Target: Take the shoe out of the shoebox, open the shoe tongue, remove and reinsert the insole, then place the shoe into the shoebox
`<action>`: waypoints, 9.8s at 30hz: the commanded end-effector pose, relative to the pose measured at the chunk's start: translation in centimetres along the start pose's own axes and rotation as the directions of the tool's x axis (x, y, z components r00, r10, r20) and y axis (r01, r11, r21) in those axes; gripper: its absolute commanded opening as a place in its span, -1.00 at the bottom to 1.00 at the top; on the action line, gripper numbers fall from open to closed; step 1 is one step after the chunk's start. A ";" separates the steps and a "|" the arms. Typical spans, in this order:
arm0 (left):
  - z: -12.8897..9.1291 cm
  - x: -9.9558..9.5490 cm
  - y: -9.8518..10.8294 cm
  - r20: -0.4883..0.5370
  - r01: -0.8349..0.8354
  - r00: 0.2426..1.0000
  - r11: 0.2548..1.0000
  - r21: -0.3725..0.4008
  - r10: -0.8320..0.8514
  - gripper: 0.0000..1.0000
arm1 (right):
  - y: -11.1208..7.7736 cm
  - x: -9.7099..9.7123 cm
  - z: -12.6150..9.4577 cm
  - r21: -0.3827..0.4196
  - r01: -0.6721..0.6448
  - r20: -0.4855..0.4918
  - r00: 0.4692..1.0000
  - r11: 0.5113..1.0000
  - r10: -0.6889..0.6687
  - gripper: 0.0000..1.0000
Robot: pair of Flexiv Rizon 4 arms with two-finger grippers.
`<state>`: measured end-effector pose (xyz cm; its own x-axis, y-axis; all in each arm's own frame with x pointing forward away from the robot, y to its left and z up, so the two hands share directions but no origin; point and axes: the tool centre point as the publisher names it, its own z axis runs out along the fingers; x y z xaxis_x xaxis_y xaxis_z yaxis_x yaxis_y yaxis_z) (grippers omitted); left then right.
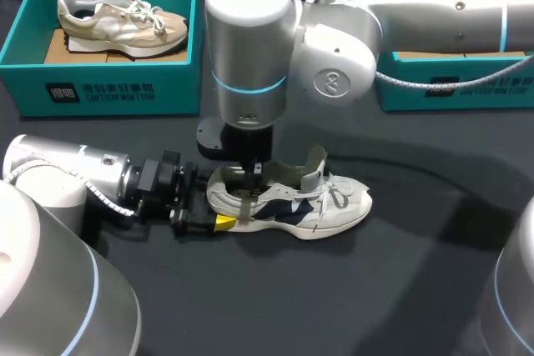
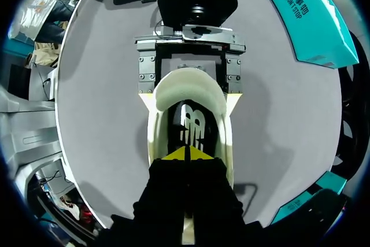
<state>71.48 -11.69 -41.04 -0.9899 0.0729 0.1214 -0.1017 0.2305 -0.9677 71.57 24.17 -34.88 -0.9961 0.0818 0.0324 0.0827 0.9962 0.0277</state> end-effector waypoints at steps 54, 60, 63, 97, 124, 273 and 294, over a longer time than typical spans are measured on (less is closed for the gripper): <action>0.0 0.0 0.2 0.000 0.000 1.000 1.000 0.001 0.000 -1.00 | -4.4 -1.0 7.0 0.023 -0.160 -0.093 0.983 0.987 0.161 -0.02; 0.0 0.0 0.2 0.000 0.000 1.000 1.000 0.001 0.000 -1.00 | -5.0 -0.5 7.8 0.036 -0.182 -0.139 0.973 0.983 0.185 -0.55; 0.0 0.0 0.2 0.000 0.000 1.000 1.000 0.001 0.000 -1.00 | -5.3 -0.3 7.9 0.034 -0.194 -0.144 0.970 0.980 0.197 -1.00; 0.0 0.0 0.2 0.000 0.000 1.000 1.000 0.001 0.000 -1.00 | -8.0 0.8 1.2 -0.366 -0.080 -0.074 0.996 0.927 0.057 -1.00; 0.0 0.0 0.2 0.000 0.000 1.000 1.000 0.001 0.000 -1.00 | -2.9 -0.4 -2.9 -0.420 0.184 -0.068 0.970 0.889 -0.233 -1.00; 0.0 0.0 0.2 0.000 0.000 1.000 1.000 0.001 0.000 -1.00 | 3.9 3.8 -24.0 -0.747 -0.389 -0.499 0.864 0.539 -0.069 -1.00; 0.0 0.0 0.2 0.000 0.000 1.000 1.000 0.001 0.000 -1.00 | -3.0 6.5 -27.0 -0.834 -0.476 -0.525 0.840 0.277 -0.135 -1.00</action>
<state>71.49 -11.55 -41.06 -0.9899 0.0730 0.1212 -0.1016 0.2293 -0.9680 67.13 23.95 -6.38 -0.8297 -0.0862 0.5516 0.5014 0.3193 0.8041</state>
